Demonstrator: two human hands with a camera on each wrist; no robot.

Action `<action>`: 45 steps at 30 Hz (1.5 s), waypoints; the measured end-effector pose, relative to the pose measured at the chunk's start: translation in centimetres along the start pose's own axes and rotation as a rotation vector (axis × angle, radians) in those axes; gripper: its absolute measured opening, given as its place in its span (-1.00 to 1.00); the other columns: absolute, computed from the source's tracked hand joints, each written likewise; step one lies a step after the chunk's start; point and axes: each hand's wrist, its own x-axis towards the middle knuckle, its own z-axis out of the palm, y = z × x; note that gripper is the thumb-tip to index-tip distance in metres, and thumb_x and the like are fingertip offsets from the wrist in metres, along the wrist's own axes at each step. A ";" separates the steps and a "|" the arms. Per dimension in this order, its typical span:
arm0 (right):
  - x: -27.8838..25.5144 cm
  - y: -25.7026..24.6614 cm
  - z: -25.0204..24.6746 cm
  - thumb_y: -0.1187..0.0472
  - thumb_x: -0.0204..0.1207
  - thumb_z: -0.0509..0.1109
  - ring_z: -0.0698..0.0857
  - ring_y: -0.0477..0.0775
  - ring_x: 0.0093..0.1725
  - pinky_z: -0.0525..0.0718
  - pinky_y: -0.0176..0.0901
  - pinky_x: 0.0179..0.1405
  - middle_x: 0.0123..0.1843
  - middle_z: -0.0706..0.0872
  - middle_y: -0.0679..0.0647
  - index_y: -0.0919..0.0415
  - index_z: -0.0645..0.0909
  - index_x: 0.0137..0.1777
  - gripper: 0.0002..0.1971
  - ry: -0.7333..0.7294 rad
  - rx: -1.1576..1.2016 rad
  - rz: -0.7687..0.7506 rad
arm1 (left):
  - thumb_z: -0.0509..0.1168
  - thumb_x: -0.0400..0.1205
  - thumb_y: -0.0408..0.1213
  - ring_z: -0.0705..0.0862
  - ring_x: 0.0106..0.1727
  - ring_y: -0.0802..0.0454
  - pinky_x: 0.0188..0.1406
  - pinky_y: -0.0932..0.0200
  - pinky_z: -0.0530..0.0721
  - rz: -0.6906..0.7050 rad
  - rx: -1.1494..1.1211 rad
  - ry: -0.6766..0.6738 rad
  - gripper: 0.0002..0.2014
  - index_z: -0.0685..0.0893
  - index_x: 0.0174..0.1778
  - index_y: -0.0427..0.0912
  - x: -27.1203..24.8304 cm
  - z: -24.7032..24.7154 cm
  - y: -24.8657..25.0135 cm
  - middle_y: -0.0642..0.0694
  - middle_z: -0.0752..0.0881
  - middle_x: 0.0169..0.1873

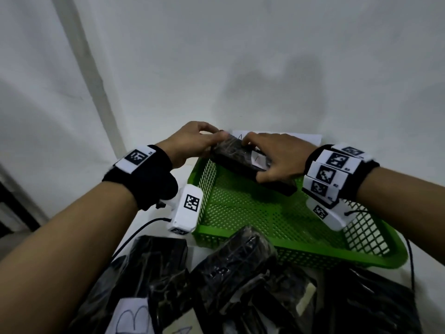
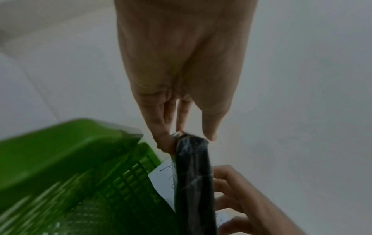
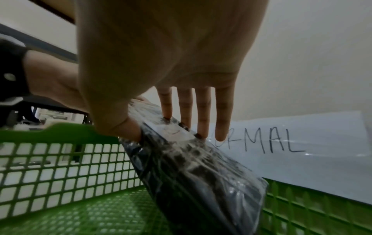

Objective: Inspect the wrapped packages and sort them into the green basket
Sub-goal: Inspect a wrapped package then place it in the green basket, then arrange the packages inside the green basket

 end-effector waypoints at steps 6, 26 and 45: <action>1.5 0.3 1.3 -0.14 0.41 0.56 0.60 0.20 0.35 0.65 0.04 0.13 0.41 0.59 0.08 0.00 0.36 0.56 -0.25 -0.156 -0.213 0.084 | 0.24 0.76 -0.06 0.54 -0.14 0.19 -0.17 0.22 0.51 0.002 0.148 0.026 -0.70 0.68 0.27 -0.16 -0.6 -0.3 0.4 -0.10 0.72 0.19; 1.2 -0.4 1.3 -0.34 0.51 0.41 0.59 0.18 0.39 0.60 0.10 0.37 0.43 0.59 0.09 -0.07 0.49 0.58 -0.32 -0.128 -0.096 0.069 | 0.25 0.73 -0.16 0.66 -0.09 0.09 -0.15 0.19 0.49 -0.034 -0.130 -0.047 -0.85 0.72 0.06 -0.07 -2.9 -0.6 1.6 0.01 0.80 -0.13; -18.9 -11.7 -4.2 -0.08 0.43 0.60 0.72 -0.05 0.16 0.69 0.11 0.27 0.25 0.70 -0.15 -0.14 0.52 0.36 -0.47 0.113 0.319 -0.026 | 0.33 0.67 0.00 0.75 0.01 0.11 0.05 0.09 0.65 0.267 0.065 -0.068 -0.69 0.70 0.25 -0.06 -22.1 1.1 6.9 0.05 0.81 0.01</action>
